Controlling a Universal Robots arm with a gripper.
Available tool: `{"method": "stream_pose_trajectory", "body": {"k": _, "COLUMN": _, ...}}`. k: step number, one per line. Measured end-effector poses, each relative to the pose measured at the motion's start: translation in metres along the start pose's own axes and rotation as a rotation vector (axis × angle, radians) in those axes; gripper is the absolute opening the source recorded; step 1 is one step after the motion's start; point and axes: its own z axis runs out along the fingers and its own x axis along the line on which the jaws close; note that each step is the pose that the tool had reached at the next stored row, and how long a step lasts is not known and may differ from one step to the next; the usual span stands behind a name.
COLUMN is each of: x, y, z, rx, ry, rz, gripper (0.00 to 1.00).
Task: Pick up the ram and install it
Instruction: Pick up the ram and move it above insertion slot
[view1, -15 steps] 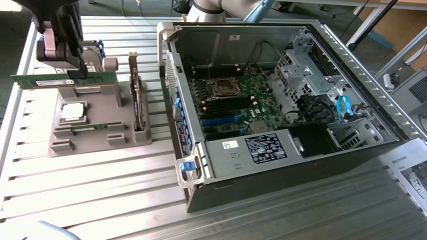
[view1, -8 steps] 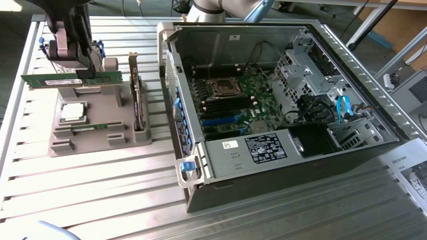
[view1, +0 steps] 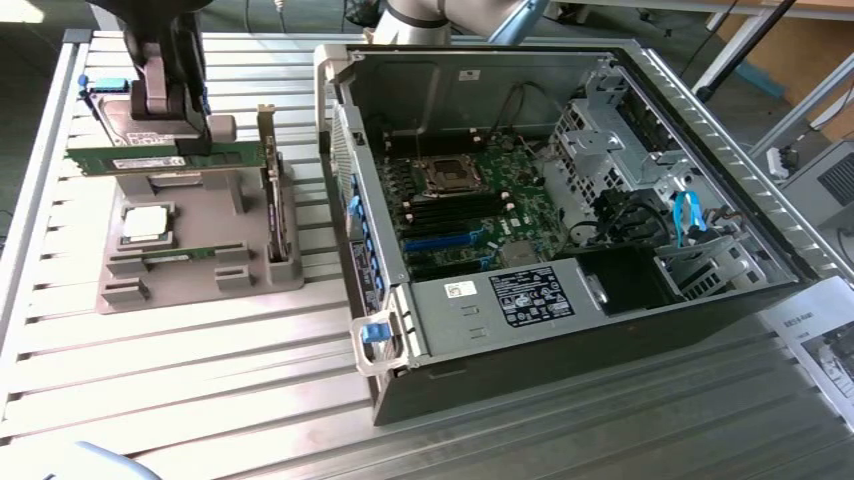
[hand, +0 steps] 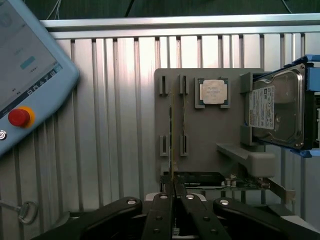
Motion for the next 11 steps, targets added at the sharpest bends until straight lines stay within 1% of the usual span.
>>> {"method": "stream_pose_trajectory", "body": {"k": 8, "x": 0.000, "y": -0.0158, "z": -0.0004, "rx": 0.0000, "ry": 0.0000, "rz": 0.000, "gripper": 0.12}}
{"method": "stream_pose_trajectory", "body": {"k": 11, "x": -0.001, "y": -0.0235, "z": -0.0006, "rx": 0.0000, "ry": 0.0000, "rz": 0.000, "gripper": 0.12}}
